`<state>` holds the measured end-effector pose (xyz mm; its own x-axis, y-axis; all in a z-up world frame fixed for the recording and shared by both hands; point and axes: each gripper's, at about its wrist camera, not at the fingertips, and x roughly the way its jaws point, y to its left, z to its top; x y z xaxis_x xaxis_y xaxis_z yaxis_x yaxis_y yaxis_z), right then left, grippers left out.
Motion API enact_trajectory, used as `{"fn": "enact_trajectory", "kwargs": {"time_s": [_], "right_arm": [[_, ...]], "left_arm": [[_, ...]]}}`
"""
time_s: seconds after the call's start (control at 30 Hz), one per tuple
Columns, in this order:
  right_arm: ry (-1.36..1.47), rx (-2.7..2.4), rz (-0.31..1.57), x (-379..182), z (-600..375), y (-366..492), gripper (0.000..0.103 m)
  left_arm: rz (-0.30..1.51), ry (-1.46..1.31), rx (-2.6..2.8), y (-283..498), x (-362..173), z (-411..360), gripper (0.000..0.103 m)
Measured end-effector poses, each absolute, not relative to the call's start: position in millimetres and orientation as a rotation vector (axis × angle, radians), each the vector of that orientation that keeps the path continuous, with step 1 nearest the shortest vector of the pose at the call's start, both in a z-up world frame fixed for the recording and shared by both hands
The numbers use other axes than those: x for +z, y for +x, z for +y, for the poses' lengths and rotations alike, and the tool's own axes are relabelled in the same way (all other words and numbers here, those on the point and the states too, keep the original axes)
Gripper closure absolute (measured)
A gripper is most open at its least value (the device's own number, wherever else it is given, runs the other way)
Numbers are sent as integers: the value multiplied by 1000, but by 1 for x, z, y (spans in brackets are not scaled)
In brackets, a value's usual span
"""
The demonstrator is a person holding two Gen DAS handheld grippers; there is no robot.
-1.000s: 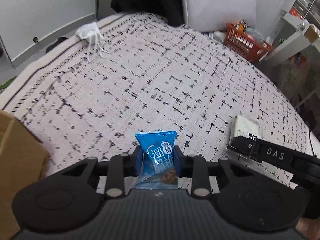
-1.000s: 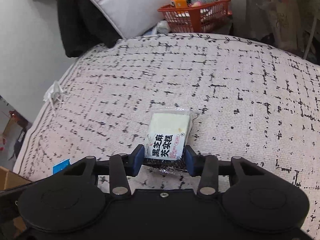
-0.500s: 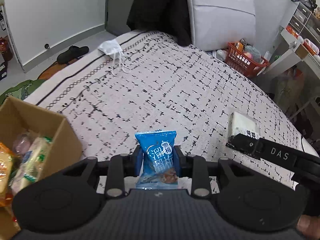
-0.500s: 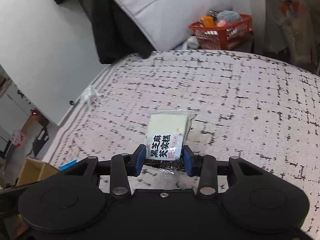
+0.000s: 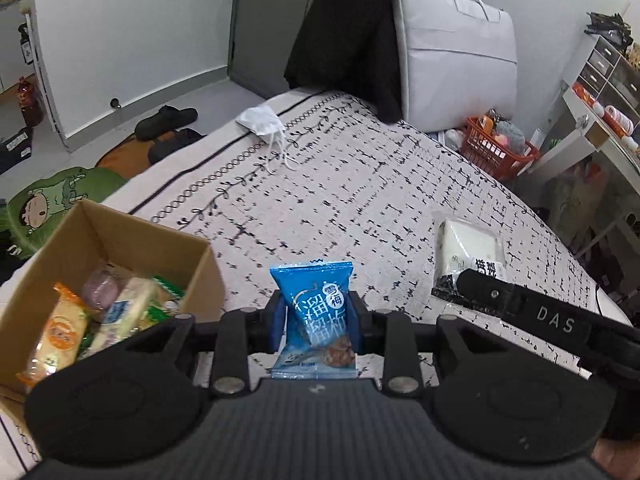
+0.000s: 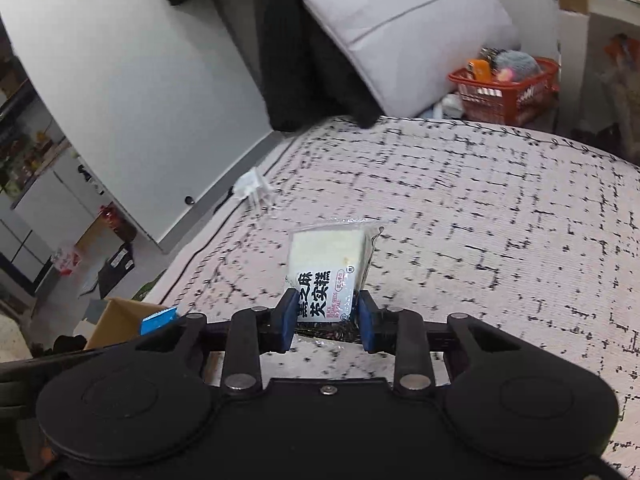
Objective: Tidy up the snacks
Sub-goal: 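Carry the blue packet and white-and-black packet over the box with both tools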
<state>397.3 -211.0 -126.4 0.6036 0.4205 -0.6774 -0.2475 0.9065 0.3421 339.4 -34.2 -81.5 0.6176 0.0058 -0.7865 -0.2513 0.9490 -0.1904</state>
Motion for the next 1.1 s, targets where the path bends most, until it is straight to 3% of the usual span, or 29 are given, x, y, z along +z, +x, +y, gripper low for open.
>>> {"fn": "enact_trajectory", "kwargs": {"time_s": [1.1], "right_arm": [[90,495,793,-96,-101,343,73]], "left_arm": [[873,-376,219,293,-63,110,72]]}}
